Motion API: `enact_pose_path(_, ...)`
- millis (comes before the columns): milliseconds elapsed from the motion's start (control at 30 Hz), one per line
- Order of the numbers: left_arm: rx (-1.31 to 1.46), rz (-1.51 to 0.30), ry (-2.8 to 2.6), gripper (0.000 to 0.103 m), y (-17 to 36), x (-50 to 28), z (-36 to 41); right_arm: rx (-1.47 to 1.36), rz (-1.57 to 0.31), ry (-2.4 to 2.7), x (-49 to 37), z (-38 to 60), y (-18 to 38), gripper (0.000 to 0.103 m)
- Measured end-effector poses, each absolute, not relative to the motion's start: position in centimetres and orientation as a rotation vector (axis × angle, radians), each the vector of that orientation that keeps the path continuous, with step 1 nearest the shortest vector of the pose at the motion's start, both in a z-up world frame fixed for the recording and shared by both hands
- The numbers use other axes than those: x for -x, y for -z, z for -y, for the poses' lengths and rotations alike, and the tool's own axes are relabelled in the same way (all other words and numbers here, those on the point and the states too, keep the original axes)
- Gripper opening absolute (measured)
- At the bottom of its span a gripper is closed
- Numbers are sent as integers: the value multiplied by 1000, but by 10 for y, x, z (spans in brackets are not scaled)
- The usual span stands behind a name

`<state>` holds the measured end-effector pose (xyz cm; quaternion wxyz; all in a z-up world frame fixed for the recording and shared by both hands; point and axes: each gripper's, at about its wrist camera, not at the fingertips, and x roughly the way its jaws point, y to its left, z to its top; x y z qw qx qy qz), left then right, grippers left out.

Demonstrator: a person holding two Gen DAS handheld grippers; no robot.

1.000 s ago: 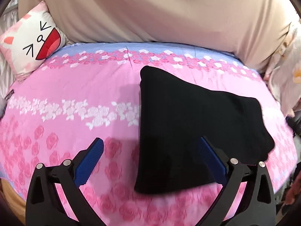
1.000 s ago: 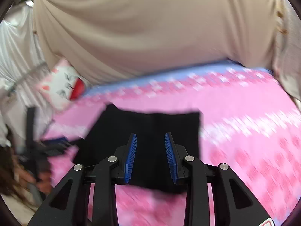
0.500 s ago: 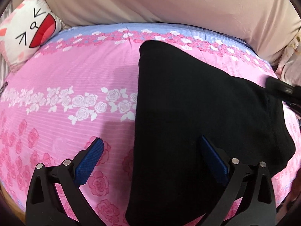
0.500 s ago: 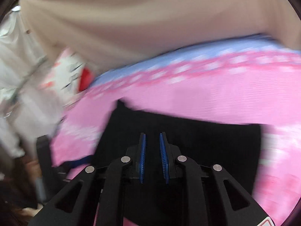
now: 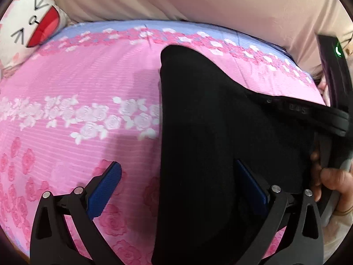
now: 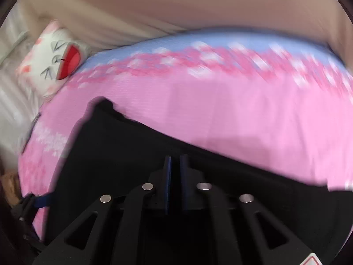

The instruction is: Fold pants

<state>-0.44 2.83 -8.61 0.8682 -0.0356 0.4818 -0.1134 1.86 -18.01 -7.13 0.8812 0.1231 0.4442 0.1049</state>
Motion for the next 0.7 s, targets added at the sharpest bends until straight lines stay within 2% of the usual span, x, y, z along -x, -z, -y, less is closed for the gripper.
enact_pose_path(133,62,-998,228,98,84,5,-29,-195,-778,-132,45,204,31,23)
enact_pose_path(200,68,-1000,229,98,84,5,-31,-214,-754,-107,71,220,26,36)
enact_pose_path(567,20,-949,177,98,84,10,-51,-413,-805,49,153,300,63,37)
enact_pose_path(600,41,-953,178,98,81,11,-56,-437,-807,43,157,305,64,40)
enact_pose_path(633,68,-948,179,98,74,15,-63,-451,-807,36,161,307,66,46)
enact_pose_path(667,84,-934,173,98,67,20,-68,-456,-804,30,163,308,66,60)
enact_pose_path(700,95,-916,160,98,61,26,-74,-443,-793,27,166,304,65,66)
